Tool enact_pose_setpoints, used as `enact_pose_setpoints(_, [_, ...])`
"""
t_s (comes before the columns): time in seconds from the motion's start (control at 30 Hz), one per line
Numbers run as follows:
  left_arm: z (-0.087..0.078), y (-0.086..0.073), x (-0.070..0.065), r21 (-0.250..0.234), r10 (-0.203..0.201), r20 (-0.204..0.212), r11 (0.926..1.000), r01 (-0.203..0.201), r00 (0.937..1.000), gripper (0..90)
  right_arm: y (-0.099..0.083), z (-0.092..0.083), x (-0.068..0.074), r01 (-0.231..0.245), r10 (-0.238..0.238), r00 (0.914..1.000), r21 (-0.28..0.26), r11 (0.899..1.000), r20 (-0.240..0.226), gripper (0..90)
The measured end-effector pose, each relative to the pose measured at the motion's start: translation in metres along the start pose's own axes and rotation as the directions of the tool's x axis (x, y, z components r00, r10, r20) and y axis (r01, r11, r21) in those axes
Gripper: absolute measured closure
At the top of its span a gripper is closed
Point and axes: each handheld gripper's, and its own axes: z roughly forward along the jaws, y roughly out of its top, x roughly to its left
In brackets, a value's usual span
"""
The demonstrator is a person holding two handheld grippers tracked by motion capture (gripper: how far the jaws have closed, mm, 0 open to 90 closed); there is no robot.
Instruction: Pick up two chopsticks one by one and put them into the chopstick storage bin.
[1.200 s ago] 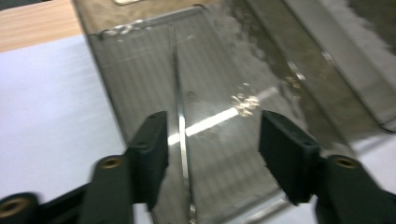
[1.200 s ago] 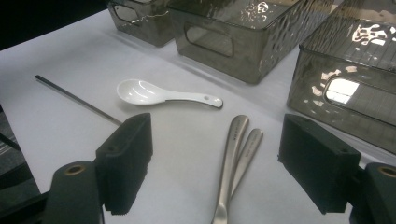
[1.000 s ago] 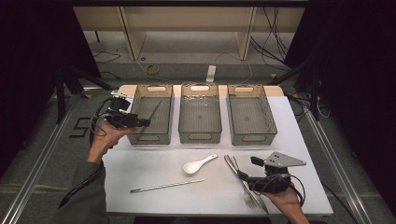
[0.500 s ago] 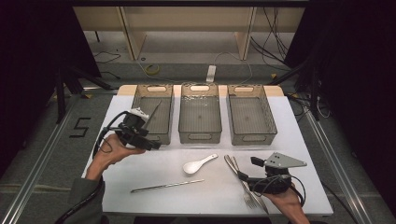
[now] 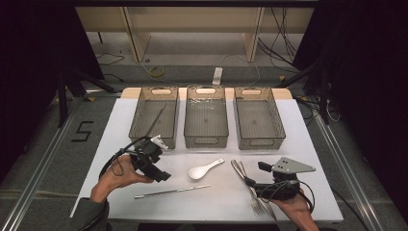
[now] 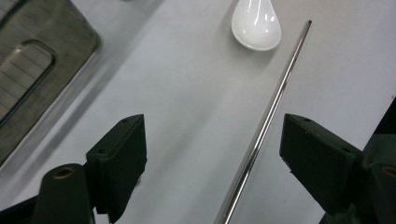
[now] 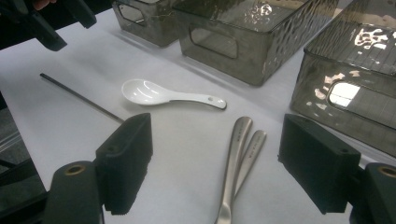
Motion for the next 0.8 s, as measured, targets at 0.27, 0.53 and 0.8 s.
enact_pose_setpoints(0.27, [0.012, -0.004, -0.015, 0.075, 0.059, -0.012, 0.9955, -0.058, 0.9982, 28.2, 0.000, 0.000, 0.000, 0.002, -0.002, 1.0000, 0.005, 1.000, -0.001, 26.6])
enact_pose_setpoints(0.53, [0.028, -0.009, -0.028, 0.151, 0.102, 0.004, 0.9833, -0.102, 0.9948, 35.4, 0.000, 0.000, 0.000, 0.004, -0.004, 1.0000, 0.005, 1.000, 0.000, 26.6])
enact_pose_setpoints(0.8, [0.035, -0.017, -0.028, 0.153, 0.110, 0.019, 0.9819, -0.111, 0.9938, 45.0, 0.000, 0.000, 0.001, 0.008, -0.008, 1.0000, 0.008, 1.000, 0.001, 26.6])
